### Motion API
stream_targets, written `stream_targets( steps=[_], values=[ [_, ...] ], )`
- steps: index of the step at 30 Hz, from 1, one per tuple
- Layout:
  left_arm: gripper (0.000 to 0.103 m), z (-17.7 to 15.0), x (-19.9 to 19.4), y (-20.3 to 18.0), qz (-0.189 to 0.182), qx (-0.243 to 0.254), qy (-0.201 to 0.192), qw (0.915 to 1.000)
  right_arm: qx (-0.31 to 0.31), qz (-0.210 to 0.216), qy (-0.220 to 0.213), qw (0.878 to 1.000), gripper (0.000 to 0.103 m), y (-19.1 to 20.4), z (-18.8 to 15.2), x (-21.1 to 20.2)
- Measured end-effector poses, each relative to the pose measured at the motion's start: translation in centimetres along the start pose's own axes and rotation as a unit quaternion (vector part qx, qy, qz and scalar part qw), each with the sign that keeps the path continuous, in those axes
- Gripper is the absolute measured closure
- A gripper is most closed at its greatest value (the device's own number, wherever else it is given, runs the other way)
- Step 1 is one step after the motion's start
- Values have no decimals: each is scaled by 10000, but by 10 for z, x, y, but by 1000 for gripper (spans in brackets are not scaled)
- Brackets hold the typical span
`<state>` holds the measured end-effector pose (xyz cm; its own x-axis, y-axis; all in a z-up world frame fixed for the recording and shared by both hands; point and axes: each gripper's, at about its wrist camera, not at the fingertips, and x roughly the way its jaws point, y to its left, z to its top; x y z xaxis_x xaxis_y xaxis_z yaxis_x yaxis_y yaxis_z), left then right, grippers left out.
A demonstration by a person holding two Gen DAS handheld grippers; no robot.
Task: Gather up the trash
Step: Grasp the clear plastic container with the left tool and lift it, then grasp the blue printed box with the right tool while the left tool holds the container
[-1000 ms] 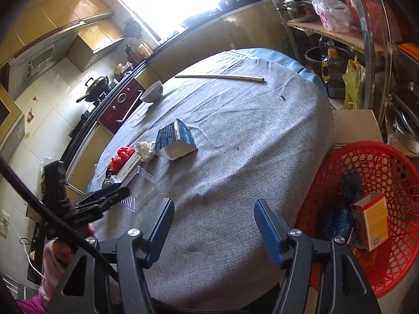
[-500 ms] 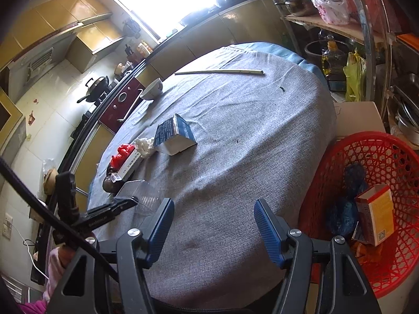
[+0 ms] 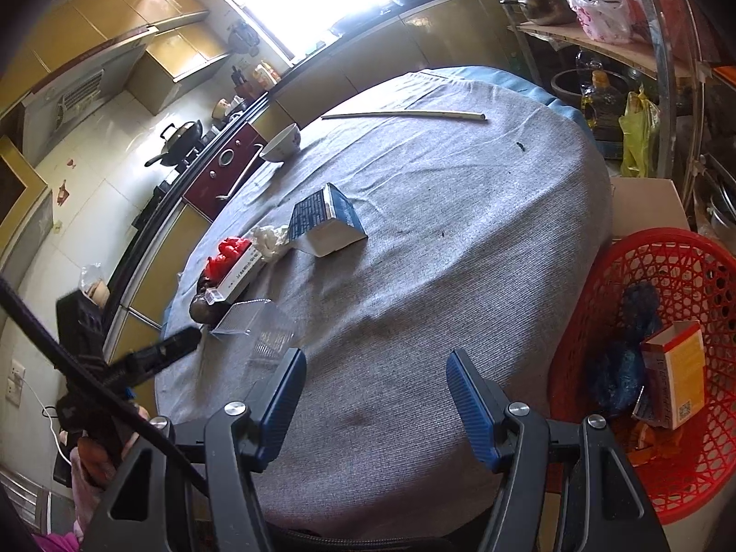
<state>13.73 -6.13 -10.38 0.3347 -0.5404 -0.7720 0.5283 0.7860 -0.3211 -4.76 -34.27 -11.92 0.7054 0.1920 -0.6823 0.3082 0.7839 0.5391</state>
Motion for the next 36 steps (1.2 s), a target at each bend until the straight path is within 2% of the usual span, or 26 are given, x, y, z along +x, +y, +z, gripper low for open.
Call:
stream_targets(
  steps=[5,12,19,23,31,33,36],
  values=[
    [20,7,28,-33,261,420,168,9986,85,45,6,10000,35,-5,-1,0],
    [20,11,50,-51,687,760,245,9944,183,106,18,9998,35,-15,0,2],
    [18,7,56,-47,669,844,219,9939,184,170,134,9996,35,-17,4,18],
    [18,6,56,-43,539,865,88,9948,-15,160,113,9998,35,-7,13,27],
    [18,9,42,-23,381,592,-140,9974,-400,165,37,9991,33,22,51,54],
    [18,7,31,-17,421,504,-234,9976,-516,185,53,9985,30,33,62,65],
    [18,2,17,-10,717,454,-322,9959,-790,186,49,9967,27,54,77,84]
  ],
)
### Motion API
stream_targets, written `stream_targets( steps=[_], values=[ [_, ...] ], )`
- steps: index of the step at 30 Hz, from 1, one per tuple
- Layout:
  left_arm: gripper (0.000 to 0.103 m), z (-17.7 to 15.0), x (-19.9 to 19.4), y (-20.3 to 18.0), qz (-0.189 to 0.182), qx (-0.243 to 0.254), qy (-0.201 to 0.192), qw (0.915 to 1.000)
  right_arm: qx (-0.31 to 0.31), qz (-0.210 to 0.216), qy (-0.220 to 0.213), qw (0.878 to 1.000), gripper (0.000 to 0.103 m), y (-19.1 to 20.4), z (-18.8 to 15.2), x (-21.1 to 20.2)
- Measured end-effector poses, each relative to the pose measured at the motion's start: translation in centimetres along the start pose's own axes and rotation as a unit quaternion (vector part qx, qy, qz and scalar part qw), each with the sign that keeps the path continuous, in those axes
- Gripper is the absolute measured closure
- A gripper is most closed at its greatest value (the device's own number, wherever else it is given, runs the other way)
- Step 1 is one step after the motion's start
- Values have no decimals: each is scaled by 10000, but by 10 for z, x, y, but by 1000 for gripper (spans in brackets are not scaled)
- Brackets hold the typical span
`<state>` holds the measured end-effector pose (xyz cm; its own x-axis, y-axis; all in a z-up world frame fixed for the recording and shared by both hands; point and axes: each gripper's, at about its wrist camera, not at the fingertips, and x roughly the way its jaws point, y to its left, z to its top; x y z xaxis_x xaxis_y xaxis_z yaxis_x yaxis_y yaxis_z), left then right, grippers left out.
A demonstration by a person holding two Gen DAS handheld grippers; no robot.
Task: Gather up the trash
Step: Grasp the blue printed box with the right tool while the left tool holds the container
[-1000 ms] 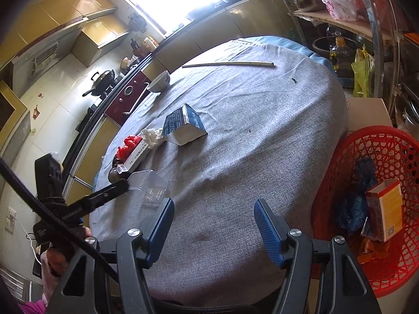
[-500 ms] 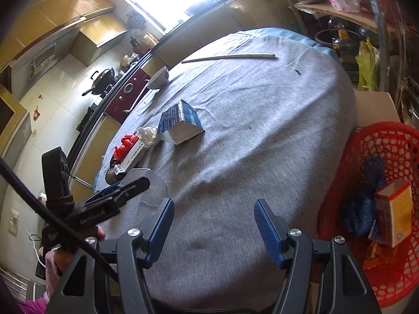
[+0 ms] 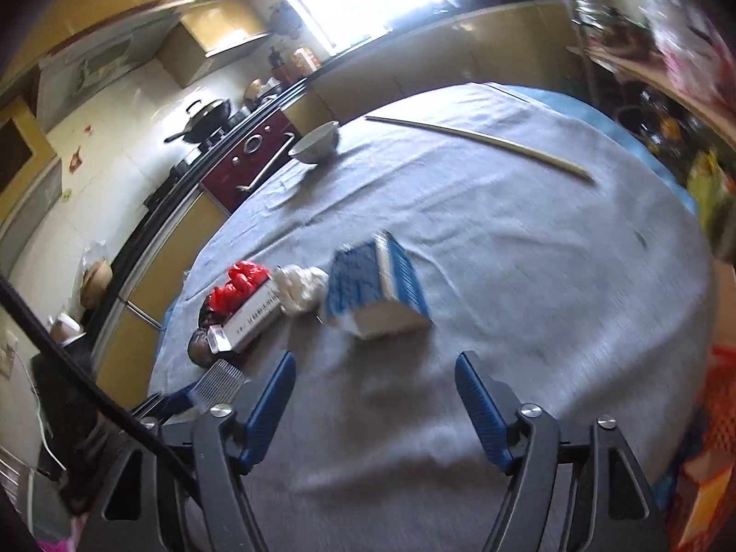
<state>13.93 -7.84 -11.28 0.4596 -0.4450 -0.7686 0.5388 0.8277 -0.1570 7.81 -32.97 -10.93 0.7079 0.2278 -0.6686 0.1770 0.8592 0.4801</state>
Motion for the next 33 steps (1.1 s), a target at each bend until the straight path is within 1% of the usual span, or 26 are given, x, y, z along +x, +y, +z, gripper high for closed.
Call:
stream_targets(
  steps=[3,6,8,12,15,16,22,30,32,33],
  values=[
    [18,-5,-9,9,270,-43,-4,9996,-378,-157,31,9992,25,20,11,23],
    [18,-12,-15,17,493,-79,-7,9988,-834,-588,124,9947,25,39,17,56],
    [18,-15,-18,21,651,-54,15,9979,-965,-855,133,9916,25,44,19,71],
    [18,-20,-20,24,810,28,45,9967,-1021,-1269,249,9863,25,46,22,99],
    [18,-21,-21,26,822,57,57,9966,-787,-1248,219,9888,27,38,24,105],
    [18,-21,-21,26,827,63,52,9965,-703,-1237,193,9896,35,35,24,104],
    [18,-21,-22,27,858,23,39,9963,-693,-1247,162,9896,38,33,22,98],
    [18,-24,-28,23,908,9,32,9959,-360,-848,183,9956,38,27,0,66],
    [18,-24,-30,19,927,36,10,9957,-194,-597,183,9979,38,25,-6,53],
    [18,-24,-32,17,933,52,-1,9956,-151,-536,170,9983,38,25,-8,49]
  ],
)
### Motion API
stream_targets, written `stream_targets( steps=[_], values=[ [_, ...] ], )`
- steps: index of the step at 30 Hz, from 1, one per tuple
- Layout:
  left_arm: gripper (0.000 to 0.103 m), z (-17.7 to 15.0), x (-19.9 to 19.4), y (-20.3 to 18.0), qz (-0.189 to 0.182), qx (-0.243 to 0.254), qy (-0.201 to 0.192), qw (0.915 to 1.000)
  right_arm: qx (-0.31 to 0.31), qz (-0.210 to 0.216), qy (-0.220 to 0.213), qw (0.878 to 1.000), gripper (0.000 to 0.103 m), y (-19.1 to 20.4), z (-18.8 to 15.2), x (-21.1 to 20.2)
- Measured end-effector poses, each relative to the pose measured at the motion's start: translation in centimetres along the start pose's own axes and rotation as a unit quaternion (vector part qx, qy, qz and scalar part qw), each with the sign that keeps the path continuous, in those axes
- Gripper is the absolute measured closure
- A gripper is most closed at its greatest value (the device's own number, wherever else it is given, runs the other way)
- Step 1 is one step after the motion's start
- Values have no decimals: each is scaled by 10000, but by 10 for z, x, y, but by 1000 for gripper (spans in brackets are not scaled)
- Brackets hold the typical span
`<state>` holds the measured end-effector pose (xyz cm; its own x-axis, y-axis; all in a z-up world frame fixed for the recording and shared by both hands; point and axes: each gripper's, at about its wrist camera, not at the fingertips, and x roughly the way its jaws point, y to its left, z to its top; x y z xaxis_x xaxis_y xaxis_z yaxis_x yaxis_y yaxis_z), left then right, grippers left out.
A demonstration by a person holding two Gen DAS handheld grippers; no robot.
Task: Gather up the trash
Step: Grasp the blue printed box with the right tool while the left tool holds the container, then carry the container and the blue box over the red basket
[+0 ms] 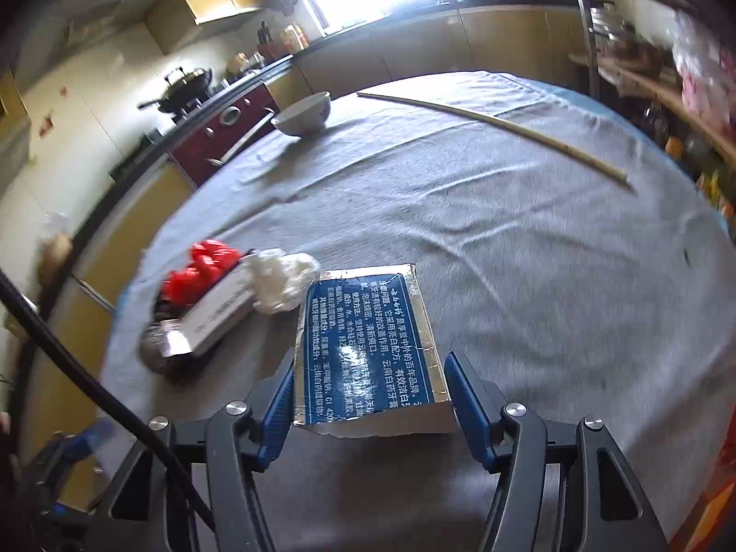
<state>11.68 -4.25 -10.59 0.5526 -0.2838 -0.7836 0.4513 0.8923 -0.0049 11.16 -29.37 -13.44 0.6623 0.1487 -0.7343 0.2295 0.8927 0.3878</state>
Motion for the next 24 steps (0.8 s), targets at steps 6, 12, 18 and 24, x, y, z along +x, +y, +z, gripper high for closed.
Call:
stream_targets(
  steps=[6,12,18,24],
  values=[
    [18,0,-15,-15,-11,139,-128,9998,75,315,-178,9993,38,-3,-18,-39],
    [18,0,-28,-32,-38,258,-222,9994,163,477,-411,9979,38,-14,-31,-75],
    [18,1,-44,-52,-42,464,-360,9983,295,452,-658,9964,38,-34,-45,-109],
    [18,2,-58,-71,-58,648,-489,9967,495,422,-907,9938,38,-58,-59,-139]
  ],
)
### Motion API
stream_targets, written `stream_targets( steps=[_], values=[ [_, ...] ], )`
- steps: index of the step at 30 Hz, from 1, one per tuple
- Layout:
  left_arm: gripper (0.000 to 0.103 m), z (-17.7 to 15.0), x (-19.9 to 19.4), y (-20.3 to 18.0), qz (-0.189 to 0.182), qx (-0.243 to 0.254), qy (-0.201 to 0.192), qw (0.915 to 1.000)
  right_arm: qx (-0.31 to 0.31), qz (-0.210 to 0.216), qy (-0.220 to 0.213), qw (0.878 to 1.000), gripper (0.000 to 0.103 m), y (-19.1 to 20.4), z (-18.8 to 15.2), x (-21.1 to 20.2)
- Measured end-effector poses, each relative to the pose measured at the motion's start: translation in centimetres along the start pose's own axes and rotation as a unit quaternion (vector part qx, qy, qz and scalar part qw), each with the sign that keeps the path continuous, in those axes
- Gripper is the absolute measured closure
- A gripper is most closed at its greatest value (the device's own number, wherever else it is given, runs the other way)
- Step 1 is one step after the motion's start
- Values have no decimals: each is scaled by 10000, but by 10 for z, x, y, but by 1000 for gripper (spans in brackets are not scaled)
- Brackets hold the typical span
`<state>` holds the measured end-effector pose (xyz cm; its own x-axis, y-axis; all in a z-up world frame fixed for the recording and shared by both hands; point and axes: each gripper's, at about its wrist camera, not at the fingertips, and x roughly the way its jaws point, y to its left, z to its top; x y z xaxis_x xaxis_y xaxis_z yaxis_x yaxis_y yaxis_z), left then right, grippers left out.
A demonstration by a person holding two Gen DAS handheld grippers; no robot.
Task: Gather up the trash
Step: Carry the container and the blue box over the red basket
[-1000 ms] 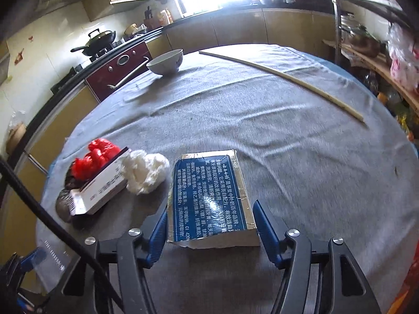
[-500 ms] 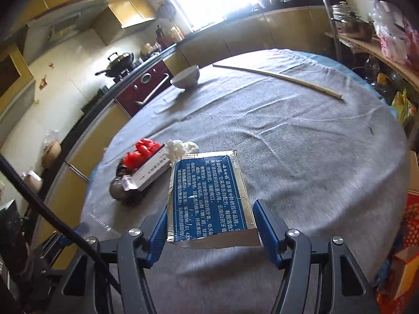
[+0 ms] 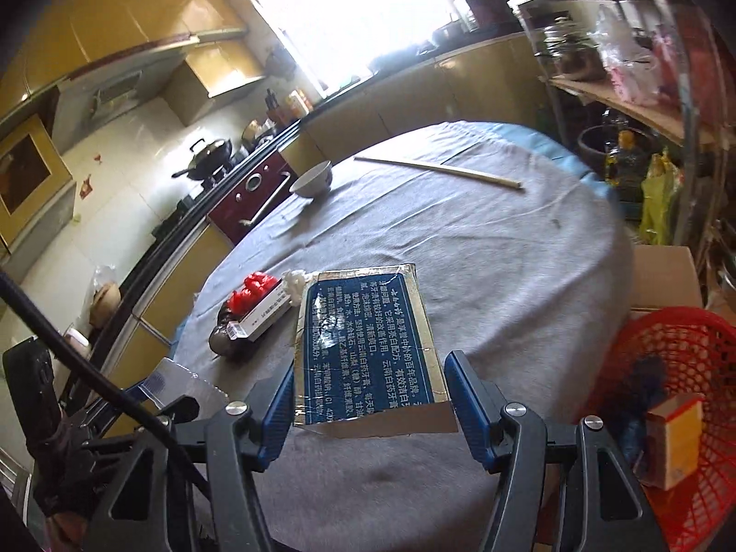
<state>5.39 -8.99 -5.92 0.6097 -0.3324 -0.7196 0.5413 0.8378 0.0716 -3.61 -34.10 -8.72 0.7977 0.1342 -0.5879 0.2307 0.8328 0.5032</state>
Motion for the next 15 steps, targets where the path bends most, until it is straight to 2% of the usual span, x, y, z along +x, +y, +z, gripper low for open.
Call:
stream_targets(
  steps=[15],
  values=[
    [18,12,-22,-52,-178,493,-250,9983,366,-67,-519,9980,38,-42,-5,-62]
  ],
)
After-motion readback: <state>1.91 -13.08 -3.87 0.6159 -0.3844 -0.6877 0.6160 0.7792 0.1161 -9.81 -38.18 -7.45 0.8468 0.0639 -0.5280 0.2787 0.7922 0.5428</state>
